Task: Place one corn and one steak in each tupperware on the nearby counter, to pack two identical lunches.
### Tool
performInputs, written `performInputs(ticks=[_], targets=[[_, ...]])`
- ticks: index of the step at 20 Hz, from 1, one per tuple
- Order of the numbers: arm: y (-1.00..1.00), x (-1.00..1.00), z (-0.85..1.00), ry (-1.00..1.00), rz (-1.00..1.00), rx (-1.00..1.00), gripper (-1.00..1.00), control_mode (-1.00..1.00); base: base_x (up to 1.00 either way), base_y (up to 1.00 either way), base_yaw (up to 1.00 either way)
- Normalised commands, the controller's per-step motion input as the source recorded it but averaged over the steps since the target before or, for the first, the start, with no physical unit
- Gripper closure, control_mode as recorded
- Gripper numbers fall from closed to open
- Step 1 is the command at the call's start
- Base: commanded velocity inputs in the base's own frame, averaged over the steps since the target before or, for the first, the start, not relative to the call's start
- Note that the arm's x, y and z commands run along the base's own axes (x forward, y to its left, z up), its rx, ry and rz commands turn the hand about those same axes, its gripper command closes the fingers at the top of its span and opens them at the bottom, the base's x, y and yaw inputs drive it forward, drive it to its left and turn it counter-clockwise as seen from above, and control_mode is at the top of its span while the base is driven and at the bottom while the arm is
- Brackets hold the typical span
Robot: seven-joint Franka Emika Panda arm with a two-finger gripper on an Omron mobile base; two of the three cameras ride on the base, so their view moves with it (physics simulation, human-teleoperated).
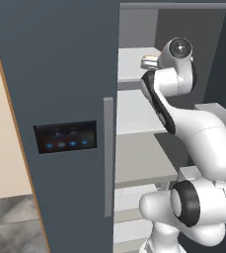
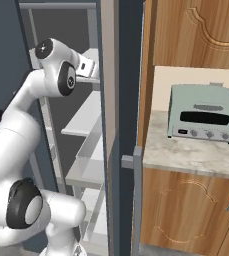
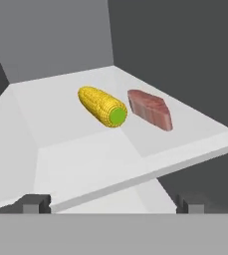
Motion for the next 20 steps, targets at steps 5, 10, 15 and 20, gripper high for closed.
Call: performInputs(ticks=[5, 10, 15, 20], targets=[[-0.21, 0.25, 0.00, 0.00, 0.00, 0.00, -1.00, -1.00, 0.00, 0.00, 0.00], [-0.06, 0.29, 0.00, 0.00, 0.00, 0.01, -1.00, -1.00, 0.00, 0.00, 0.00], [-0.02, 0.39, 0.00, 0.00, 0.00, 0.00, -1.00, -1.00, 0.00, 0.00, 0.00], [0.00, 0.40, 0.00, 0.00, 0.00, 0.00, -1.00, -1.00, 0.00, 0.00, 0.00]])
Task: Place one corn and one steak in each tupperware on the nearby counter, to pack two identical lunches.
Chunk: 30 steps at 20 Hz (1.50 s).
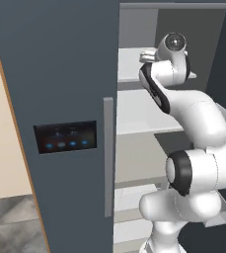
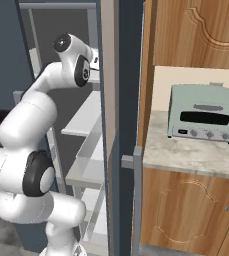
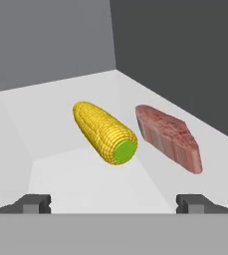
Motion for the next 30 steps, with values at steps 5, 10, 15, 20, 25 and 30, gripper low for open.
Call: performInputs(ticks=[5, 10, 15, 20, 25, 30], targets=[[0.00, 0.42, 0.00, 0.00, 0.00, 0.00, -1.00, -1.00, 0.00, 0.00, 0.00], [0.00, 0.40, 0.00, 0.00, 0.00, 0.00, -1.00, -1.00, 0.00, 0.00, 0.00], [-0.02, 0.33, 0.00, 0.00, 0.00, 0.00, -1.00, -1.00, 0.00, 0.00, 0.00], [-0.03, 0.24, 0.00, 0.01, 0.00, 0.00, -1.00, -1.00, 0.00, 0.00, 0.00], [-0.01, 0.17, 0.00, 0.01, 0.03, 0.00, -1.00, -1.00, 0.00, 0.00, 0.00], [0.00, 0.11, 0.00, 0.00, 0.08, 0.00, -1.00, -1.00, 0.00, 0.00, 0.00]])
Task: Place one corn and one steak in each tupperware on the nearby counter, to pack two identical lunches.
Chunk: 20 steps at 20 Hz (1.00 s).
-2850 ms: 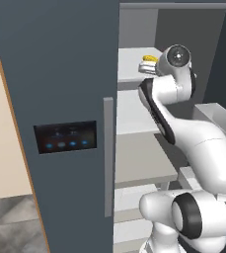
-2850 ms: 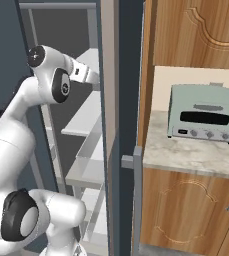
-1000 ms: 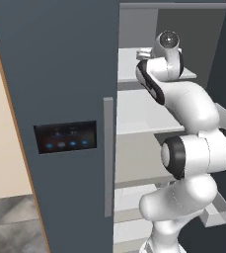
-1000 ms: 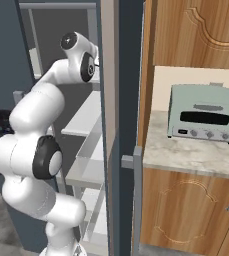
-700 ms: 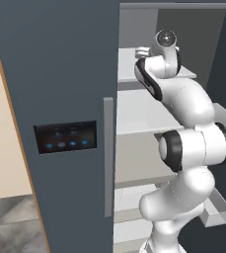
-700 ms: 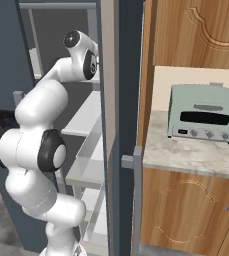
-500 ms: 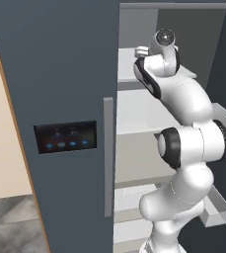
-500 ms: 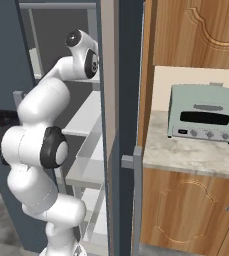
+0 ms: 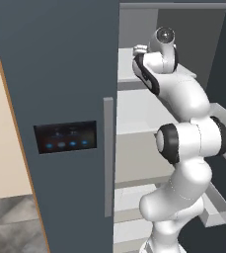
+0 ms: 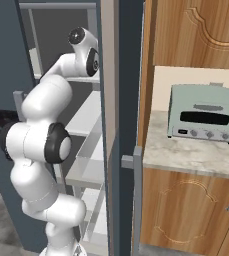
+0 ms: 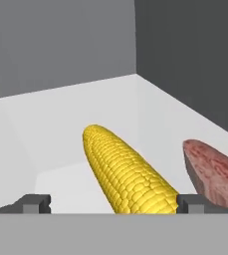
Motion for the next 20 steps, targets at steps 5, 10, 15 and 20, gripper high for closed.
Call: performInputs(ticks=[5, 10, 15, 20], targets=[[-0.05, 0.11, -0.04, 0.00, 0.06, 0.00, -1.00, -1.00, 0.00, 0.00, 0.00], [-0.02, 0.09, -0.01, 0.00, 0.06, -0.02, -1.00, -1.00, 0.00, 0.00, 0.00], [0.00, 0.11, 0.00, 0.00, 0.03, -0.04, -1.00, -1.00, 0.00, 0.00, 0.00], [0.00, 0.29, 0.03, 0.01, 0.00, -0.02, -1.00, -1.00, 0.00, 0.00, 0.00]])
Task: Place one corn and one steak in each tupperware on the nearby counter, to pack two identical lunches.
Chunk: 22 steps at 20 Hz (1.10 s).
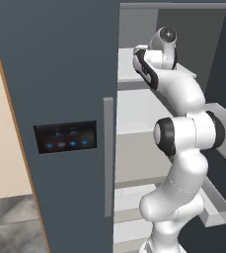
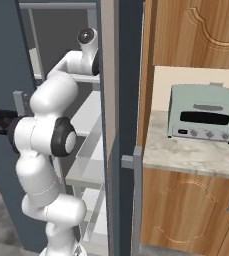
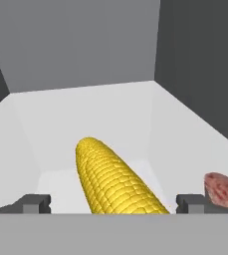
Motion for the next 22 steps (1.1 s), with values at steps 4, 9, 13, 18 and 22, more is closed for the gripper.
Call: performInputs(ticks=[4, 9, 13, 18, 22], targets=[[0.00, 0.21, 0.00, 0.09, 0.08, 0.00, -1.00, -1.00, 0.00, 0.00, 0.00], [-0.06, 0.08, -0.03, 0.05, 0.12, -0.02, -1.00, -1.00, 0.00, 0.00, 0.00], [0.00, 0.13, -0.42, 0.00, 0.12, -0.16, -1.00, -1.00, 0.00, 0.00, 0.00], [0.00, 0.21, -0.47, 0.01, 0.12, -0.17, -1.00, -1.00, 0.00, 0.00, 0.00], [0.03, 0.14, -0.44, 0.13, 0.11, -0.20, 1.00, -1.00, 0.00, 0.00, 0.00]])
